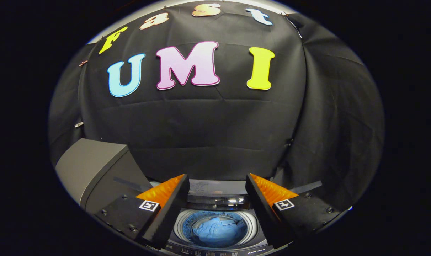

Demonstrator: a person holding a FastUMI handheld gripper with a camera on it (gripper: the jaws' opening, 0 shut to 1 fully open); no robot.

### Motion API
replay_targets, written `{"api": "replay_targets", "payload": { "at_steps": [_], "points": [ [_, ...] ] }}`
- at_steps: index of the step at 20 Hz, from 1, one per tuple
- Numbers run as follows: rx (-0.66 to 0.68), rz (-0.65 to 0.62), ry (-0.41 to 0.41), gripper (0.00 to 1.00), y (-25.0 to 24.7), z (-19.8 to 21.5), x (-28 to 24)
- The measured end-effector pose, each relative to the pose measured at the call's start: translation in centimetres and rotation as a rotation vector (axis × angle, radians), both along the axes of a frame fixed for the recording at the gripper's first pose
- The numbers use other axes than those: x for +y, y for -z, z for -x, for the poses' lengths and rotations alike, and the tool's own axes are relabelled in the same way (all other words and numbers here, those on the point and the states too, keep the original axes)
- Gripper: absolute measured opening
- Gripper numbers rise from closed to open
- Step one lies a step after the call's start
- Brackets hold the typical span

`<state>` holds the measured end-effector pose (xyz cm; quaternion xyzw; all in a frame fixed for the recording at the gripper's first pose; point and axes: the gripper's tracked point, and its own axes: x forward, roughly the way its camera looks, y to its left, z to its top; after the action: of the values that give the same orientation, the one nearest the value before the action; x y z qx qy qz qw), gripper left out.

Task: Put the clothes into the washing machine and then close the washing machine lid.

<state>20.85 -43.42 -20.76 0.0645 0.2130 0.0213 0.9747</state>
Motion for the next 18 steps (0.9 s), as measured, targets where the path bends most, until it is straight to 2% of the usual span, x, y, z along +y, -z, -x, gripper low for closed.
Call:
{"api": "replay_targets", "payload": {
  "at_steps": [4, 5, 7, 8, 10, 13, 18],
  "points": [
    [0.051, -0.014, -0.018, 1.00, 2.1, 2.1, 0.5],
    [0.099, -0.001, -0.013, 1.00, 3.6, 2.8, 0.4],
    [0.290, 0.050, -0.021, 1.00, 7.7, 6.4, -0.1],
    [0.333, 0.034, -0.012, 1.00, 9.3, 8.4, -0.2],
    [0.378, 0.023, 0.005, 1.00, 10.9, 9.5, -0.1],
    [0.371, 0.049, -0.024, 1.00, 10.0, 8.3, 0.0],
    [0.249, 0.010, -0.010, 1.00, 7.8, 8.7, 0.7]
  ]
}}
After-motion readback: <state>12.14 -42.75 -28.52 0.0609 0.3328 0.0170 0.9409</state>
